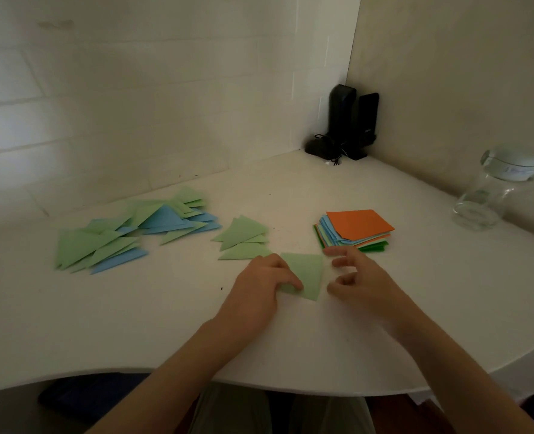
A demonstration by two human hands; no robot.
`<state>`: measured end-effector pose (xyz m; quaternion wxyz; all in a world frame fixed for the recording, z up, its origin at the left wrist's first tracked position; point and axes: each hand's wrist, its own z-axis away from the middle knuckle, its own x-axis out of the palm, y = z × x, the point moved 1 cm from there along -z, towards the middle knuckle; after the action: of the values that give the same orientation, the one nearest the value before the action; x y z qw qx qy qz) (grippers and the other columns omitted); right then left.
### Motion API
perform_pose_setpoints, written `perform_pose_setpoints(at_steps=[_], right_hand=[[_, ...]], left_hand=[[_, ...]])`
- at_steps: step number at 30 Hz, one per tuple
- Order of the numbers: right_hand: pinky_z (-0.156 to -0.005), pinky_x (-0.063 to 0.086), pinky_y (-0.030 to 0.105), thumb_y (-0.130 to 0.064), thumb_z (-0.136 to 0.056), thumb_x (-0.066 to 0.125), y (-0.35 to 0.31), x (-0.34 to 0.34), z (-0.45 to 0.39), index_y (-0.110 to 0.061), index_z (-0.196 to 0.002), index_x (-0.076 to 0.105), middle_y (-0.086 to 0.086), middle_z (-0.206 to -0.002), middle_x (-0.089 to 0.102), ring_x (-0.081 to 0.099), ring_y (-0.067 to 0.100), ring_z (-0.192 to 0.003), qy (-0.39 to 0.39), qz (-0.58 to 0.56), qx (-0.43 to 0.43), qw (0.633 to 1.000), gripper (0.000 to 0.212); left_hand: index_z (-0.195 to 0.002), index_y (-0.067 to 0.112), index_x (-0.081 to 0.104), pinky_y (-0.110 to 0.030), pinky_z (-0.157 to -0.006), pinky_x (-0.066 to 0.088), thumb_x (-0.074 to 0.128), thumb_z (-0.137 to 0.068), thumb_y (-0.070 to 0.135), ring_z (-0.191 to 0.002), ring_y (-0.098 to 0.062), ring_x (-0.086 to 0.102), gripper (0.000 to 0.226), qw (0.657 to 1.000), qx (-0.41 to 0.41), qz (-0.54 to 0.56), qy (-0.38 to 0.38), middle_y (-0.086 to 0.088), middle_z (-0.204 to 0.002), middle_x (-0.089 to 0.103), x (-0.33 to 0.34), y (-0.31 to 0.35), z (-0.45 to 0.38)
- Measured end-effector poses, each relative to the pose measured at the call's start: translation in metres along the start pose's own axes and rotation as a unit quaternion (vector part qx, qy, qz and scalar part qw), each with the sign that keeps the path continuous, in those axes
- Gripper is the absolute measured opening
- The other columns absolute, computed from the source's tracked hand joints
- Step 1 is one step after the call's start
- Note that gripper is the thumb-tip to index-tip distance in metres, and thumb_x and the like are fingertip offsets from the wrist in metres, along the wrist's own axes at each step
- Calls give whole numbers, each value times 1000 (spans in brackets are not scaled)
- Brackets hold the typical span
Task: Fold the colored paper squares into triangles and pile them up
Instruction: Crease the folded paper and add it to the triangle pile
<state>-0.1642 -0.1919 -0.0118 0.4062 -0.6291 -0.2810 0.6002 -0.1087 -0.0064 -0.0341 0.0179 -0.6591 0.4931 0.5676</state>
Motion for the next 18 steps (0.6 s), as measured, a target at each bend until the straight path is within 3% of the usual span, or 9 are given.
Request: perform_pose_setpoints(at_steps=[3, 6, 9, 11, 15, 18], right_hand=[[-63, 42, 9, 2, -76, 57, -2, -11, -3, -30, -119, 55, -9, -105, 58, 54, 11, -70, -12, 85, -44, 995, 54], [-72, 42, 13, 8, -75, 58, -4, -10, -4, -23, -116, 61, -4, -100, 59, 56, 17, -78, 7, 168, -118, 979, 52], [-70, 39, 13, 4, -78, 64, -6, -9, -12, -19, -112, 66, -4, -92, 54, 51, 13, -77, -4, 224, -159, 962, 41], [-68, 35, 10, -3, -81, 65, -7, -8, -17, -21, -110, 68, -7, -88, 45, 44, 8, -80, -26, 242, -180, 953, 35], [-85, 41, 29, -27, -82, 68, -7, -5, -17, -31, -98, 72, -2, -106, 49, 43, 13, -96, -31, 268, -194, 943, 17], [-76, 48, 33, -39, -75, 72, 1, 1, -16, -22, -85, 76, 0, -95, 57, 52, 15, -87, 26, 247, -211, 946, 21]], left_hand=[[-92, 20, 71, -29, -76, 43, 39, -71, 2, -89, -19, 54, 42, 999, 41, -32, -9, 2, -99, 62, 0, 3, 1], [-91, 19, 65, -38, -73, 48, 48, -80, 28, -87, -19, 57, 22, 993, 85, -78, -33, 4, -101, 62, -1, 5, 2], [-83, 20, 61, -33, -74, 46, 53, -81, 61, -82, -12, 56, 42, 990, 84, -109, -33, 7, -96, 62, -2, 11, 2], [-79, 20, 58, -31, -72, 44, 55, -76, 70, -78, -11, 54, 49, 989, 92, -111, -30, 8, -91, 61, -2, 9, 1], [-76, 20, 54, -31, -76, 42, 62, -82, 47, -79, -14, 56, 29, 986, 127, -103, -27, 8, -88, 60, -8, 2, 0], [-77, 22, 57, -34, -79, 43, 61, -83, 35, -87, -17, 58, 15, 986, 129, -101, -10, 9, -91, 63, -14, -10, 0]])
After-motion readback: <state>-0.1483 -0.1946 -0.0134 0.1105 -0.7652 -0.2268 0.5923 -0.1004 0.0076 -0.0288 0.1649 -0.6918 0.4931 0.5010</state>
